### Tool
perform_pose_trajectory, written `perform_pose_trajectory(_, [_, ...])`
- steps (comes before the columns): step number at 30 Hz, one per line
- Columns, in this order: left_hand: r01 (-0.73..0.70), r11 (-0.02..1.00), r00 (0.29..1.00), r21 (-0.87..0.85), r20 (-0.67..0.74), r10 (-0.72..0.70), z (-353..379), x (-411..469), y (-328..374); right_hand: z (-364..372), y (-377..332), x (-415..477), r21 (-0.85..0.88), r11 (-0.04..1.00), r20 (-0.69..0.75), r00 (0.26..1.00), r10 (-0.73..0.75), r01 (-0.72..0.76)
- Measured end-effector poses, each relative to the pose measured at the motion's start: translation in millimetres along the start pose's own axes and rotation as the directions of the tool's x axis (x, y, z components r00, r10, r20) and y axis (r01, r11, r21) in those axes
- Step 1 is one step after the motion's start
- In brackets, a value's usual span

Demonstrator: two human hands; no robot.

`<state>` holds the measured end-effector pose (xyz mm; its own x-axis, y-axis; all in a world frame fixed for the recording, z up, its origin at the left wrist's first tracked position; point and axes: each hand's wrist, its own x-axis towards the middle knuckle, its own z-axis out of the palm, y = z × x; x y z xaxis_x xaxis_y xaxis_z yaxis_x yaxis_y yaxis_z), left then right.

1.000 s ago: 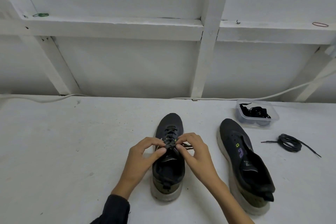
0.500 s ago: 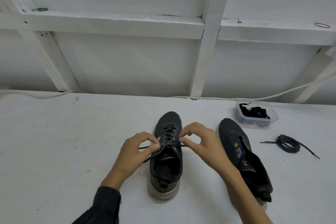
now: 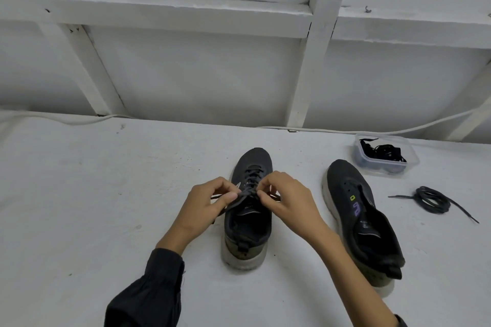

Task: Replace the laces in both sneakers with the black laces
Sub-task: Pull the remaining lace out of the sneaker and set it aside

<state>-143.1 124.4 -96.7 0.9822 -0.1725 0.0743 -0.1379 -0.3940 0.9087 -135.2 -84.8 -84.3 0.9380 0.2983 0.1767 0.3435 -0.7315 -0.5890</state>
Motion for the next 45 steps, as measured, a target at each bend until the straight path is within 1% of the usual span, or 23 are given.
perform_pose_trajectory(2, [-0.002, 1.0, 1.0, 0.003, 0.001, 0.002, -0.5, -1.4, 0.4, -0.3, 1.0, 0.0, -0.005, 1.0, 0.021, 1.0, 0.0, 0.0])
perform_pose_trajectory(7, [0.001, 1.0, 1.0, 0.006, -0.012, -0.001, 0.2, -0.7, -0.7, 0.2, 7.3, 1.4, 0.062, 0.998, 0.057, 0.998, -0.036, 0.032])
perform_pose_trajectory(10, [0.008, 1.0, 1.0, 0.002, -0.001, -0.008, 1.0, -0.5, -1.1, 1.5, 7.1, 3.9, 0.068, 0.998, 0.075, 0.997, 0.013, -0.018])
perform_pose_trajectory(15, [0.065, 0.995, 0.996, -0.08, 0.059, -0.06, -0.6, -1.9, -2.4, 0.3, 9.8, 5.2, 0.174, 0.983, 0.091, 0.995, 0.041, -0.057])
perform_pose_trajectory(18, [0.052, 0.998, 0.994, 0.02, 0.096, -0.054, 5.2, -3.1, -6.6, -0.1, 13.2, 5.3, 0.167, 0.984, 0.101, 0.994, 0.045, -0.062])
perform_pose_trajectory(21, [0.041, 0.997, 0.996, 0.071, 0.073, -0.047, 8.6, -2.2, -9.6, -3.8, 15.4, 7.6, 0.135, 0.988, 0.08, 0.995, 0.065, -0.076])
perform_pose_trajectory(24, [0.039, 0.998, 0.997, 0.057, 0.061, -0.043, 8.0, -1.6, -11.5, -20.7, 21.3, 11.2, 0.068, 0.99, -0.013, 0.993, 0.121, -0.12])
perform_pose_trajectory(26, [0.051, 0.998, 0.997, 0.048, 0.046, -0.053, 8.8, -2.7, -12.7, -34.2, 27.6, 14.3, 0.045, 0.981, -0.151, 0.97, 0.191, -0.186])
perform_pose_trajectory(28, [0.059, 0.997, 0.997, 0.04, 0.041, -0.061, 9.8, -3.4, -13.9, -43.9, 34.6, 17.5, 0.036, 0.968, -0.302, 0.921, 0.247, -0.248])
perform_pose_trajectory(30, [0.057, 0.998, 0.998, 0.031, 0.038, -0.058, 10.0, -3.4, -15.6, -50.7, 40.1, 19.0, 0.04, 0.948, -0.419, 0.857, 0.301, -0.314])
perform_pose_trajectory(32, [0.053, 0.998, 0.998, 0.019, 0.033, -0.053, 9.8, -3.1, -17.5, -55.3, 43.9, 18.9, 0.03, 0.933, -0.496, 0.805, 0.326, -0.359])
perform_pose_trajectory(33, [0.052, 0.999, 0.998, 0.015, 0.031, -0.053, 10.0, -2.8, -17.7, -55.5, 46.0, 18.8, 0.01, 0.934, -0.507, 0.803, 0.314, -0.358])
perform_pose_trajectory(35, [0.056, 0.998, 0.998, 0.013, 0.03, -0.056, 10.7, -2.4, -17.8, -50.8, 48.0, 18.2, -0.068, 0.945, -0.455, 0.853, 0.255, -0.319])
perform_pose_trajectory(37, [0.054, 0.998, 0.998, 0.014, 0.028, -0.055, 11.4, -2.4, -17.8, -41.5, 45.5, 16.1, -0.124, 0.958, -0.332, 0.921, 0.205, -0.258])
perform_pose_trajectory(38, [0.051, 0.999, 0.998, 0.013, 0.023, -0.051, 11.7, -2.5, -17.7, -37.2, 42.4, 14.3, -0.104, 0.972, -0.258, 0.95, 0.178, -0.211])
perform_pose_trajectory(40, [0.046, 0.999, 0.999, 0.009, 0.014, -0.046, 12.3, -3.0, -16.9, -28.3, 31.5, 10.9, 0.034, 0.996, -0.104, 0.991, 0.09, -0.086])
perform_pose_trajectory(41, [0.046, 0.999, 0.999, 0.009, 0.012, -0.046, 12.4, -3.3, -16.4, -23.1, 26.0, 9.7, 0.102, 0.994, -0.029, 0.999, 0.035, -0.032])
perform_pose_trajectory(43, [0.048, 0.999, 0.999, 0.013, 0.011, -0.048, 12.8, -3.5, -16.4, -11.6, 18.7, 8.4, 0.145, 0.989, 0.082, 0.996, -0.044, 0.032])
perform_pose_trajectory(45, [0.046, 0.999, 0.999, 0.012, 0.01, -0.046, 13.2, -3.7, -17.2, -2.7, 14.7, 8.5, 0.148, 0.988, 0.105, 0.993, -0.055, 0.039])
